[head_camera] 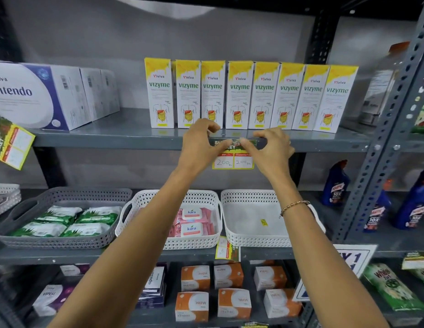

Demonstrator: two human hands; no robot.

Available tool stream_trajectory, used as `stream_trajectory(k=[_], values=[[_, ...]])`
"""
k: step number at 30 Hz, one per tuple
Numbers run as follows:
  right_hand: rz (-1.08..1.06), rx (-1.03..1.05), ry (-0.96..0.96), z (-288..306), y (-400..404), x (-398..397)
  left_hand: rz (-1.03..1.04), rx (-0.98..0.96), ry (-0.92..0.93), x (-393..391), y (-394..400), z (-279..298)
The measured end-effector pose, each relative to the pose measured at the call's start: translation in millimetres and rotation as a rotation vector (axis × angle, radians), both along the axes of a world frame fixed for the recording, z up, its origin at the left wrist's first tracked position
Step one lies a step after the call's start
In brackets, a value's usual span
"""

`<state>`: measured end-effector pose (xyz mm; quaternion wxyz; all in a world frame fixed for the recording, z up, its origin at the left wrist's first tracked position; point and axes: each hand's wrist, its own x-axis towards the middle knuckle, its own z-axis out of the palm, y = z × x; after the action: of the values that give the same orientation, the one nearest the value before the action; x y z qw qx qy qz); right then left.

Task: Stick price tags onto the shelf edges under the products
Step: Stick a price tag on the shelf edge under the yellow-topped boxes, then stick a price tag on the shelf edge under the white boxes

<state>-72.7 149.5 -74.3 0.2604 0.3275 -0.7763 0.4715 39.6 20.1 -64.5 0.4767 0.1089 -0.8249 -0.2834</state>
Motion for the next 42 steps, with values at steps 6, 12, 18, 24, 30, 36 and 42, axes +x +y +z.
stream_trajectory(k=[6, 12, 18, 24, 30, 36, 42], values=[[-0.13, 0.051, 0.022, -1.9, -13.3, 7.4, 0.101, -0.039, 0.067, -13.2, 2.4, -6.6], [0.004, -0.083, -0.073, 6.8, -6.2, -0.6, 0.057, 0.049, 0.066, -15.7, -5.9, -4.2], [0.129, -0.185, -0.134, 12.5, 9.8, -11.7, -0.024, 0.106, 0.036, -4.4, -15.5, 5.1], [0.144, -0.233, -0.107, 9.9, 13.7, 1.7, -0.074, 0.07, 0.029, 17.5, -20.3, 5.2], [0.279, -0.212, 0.085, 2.3, -27.1, 65.3, 0.031, 0.048, 0.183, 59.2, -29.6, -3.9], [0.469, -0.173, 0.18, 16.0, -92.0, 131.3, 0.204, 0.144, 0.178, 128.6, -83.4, -1.5], [0.629, 0.007, 0.187, 39.4, -184.4, 205.5, 0.49, 0.342, 0.349, 223.5, -175.6, -11.1]])
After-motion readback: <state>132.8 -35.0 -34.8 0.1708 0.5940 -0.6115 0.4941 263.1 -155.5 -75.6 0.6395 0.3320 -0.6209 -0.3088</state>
